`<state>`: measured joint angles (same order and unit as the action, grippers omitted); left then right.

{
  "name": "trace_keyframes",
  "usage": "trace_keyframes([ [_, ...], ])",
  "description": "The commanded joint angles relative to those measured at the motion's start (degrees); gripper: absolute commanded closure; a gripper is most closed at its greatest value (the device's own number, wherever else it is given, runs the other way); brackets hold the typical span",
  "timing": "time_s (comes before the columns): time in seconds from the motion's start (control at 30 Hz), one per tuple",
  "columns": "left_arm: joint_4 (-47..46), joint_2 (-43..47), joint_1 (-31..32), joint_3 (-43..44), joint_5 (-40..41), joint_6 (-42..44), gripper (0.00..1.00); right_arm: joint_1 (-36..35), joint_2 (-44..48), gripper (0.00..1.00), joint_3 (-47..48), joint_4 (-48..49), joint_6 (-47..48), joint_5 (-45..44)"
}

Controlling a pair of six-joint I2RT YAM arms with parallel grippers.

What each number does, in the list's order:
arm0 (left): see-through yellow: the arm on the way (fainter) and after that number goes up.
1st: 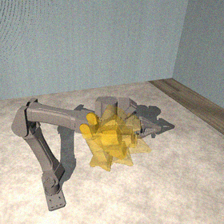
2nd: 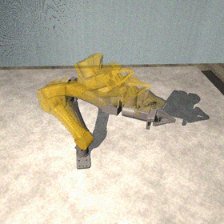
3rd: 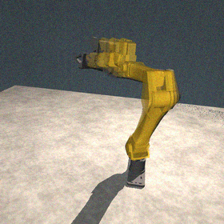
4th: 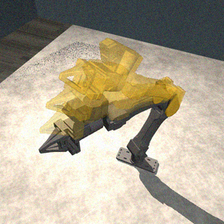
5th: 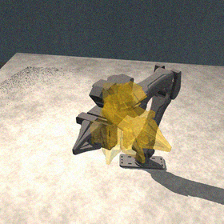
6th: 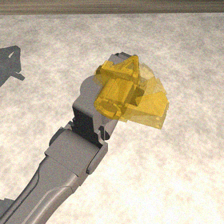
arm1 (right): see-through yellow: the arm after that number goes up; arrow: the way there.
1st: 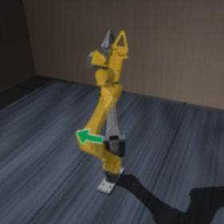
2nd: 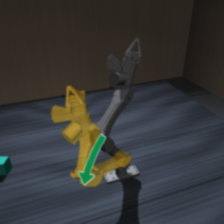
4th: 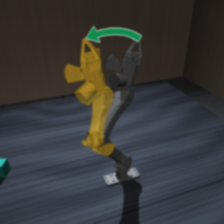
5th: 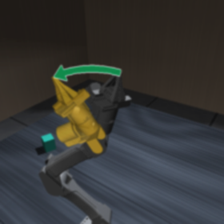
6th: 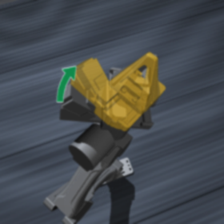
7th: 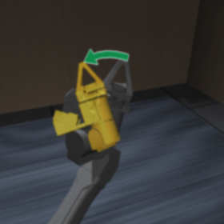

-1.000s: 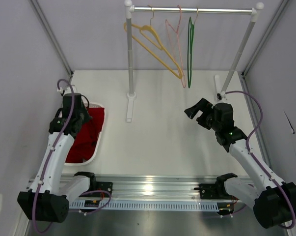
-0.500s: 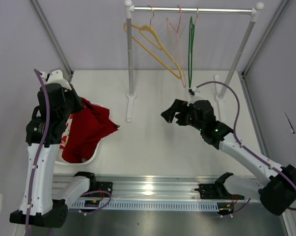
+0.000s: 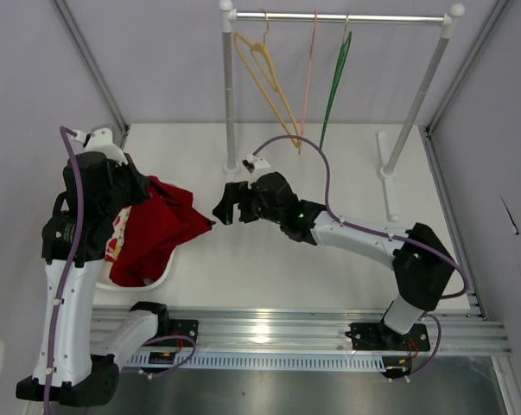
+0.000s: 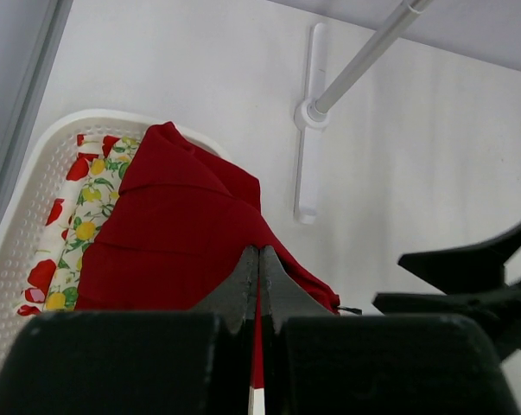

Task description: Place the skirt on the hanger

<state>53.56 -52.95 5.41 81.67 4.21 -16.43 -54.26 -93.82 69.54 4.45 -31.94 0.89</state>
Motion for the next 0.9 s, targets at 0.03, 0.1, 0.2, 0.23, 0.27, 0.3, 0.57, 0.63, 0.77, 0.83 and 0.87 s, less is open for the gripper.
trace_keyframes([
  [0.03, -2.0, 2.5, 0.5, -1.2, -1.6, 1.2, 1.00, -2.2, -5.3, 0.06, 6.4, 4.1, -2.0, 0.3],
  [0.1, -1.7, 3.0, 0.4, -1.8, -1.5, 1.4, 1.00, -2.6, -7.3, 0.07, 6.8, 5.3, -3.7, 1.5],
  [0.2, -1.4, 3.5, 0.4, -2.2, -1.3, 1.7, 1.00, -3.7, -8.5, 0.09, 6.5, 6.1, -4.4, 1.5],
  [0.23, -1.2, 3.6, 0.4, -2.3, -1.2, 1.8, 1.00, -3.8, -8.6, 0.10, 6.3, 6.3, -4.7, 1.3],
  [0.27, -1.2, 3.6, 0.4, -2.4, -1.2, 1.9, 1.00, -3.9, -8.4, 0.10, 5.9, 6.6, -4.9, 1.2],
  [0.3, -1.2, 3.7, 0.5, -2.5, -1.2, 1.9, 1.00, -4.0, -8.0, 0.10, 4.7, 6.9, -5.6, 0.9],
  [0.57, -1.3, 4.1, 0.4, -3.9, -1.2, 2.1, 1.00, -4.1, -5.7, 0.13, -0.5, 11.5, -8.4, 0.6],
  [0.63, -1.4, 4.0, 0.5, -4.1, -1.3, 2.1, 1.00, -4.0, -3.5, 0.13, -4.0, 15.5, -8.6, 0.7],
  [0.77, -1.4, 3.7, 0.4, -4.0, -1.4, 2.4, 1.00, -4.7, -1.4, 0.13, -7.8, 20.6, -6.1, 2.4],
  [0.83, -1.4, 3.6, 0.5, -4.0, -1.4, 2.5, 1.00, -5.1, -1.5, 0.14, -8.3, 21.6, -5.1, 3.2],
  [0.87, -1.4, 3.6, 0.4, -3.9, -1.4, 2.5, 1.00, -5.2, -1.8, 0.14, -8.5, 22.0, -4.7, 3.7],
])
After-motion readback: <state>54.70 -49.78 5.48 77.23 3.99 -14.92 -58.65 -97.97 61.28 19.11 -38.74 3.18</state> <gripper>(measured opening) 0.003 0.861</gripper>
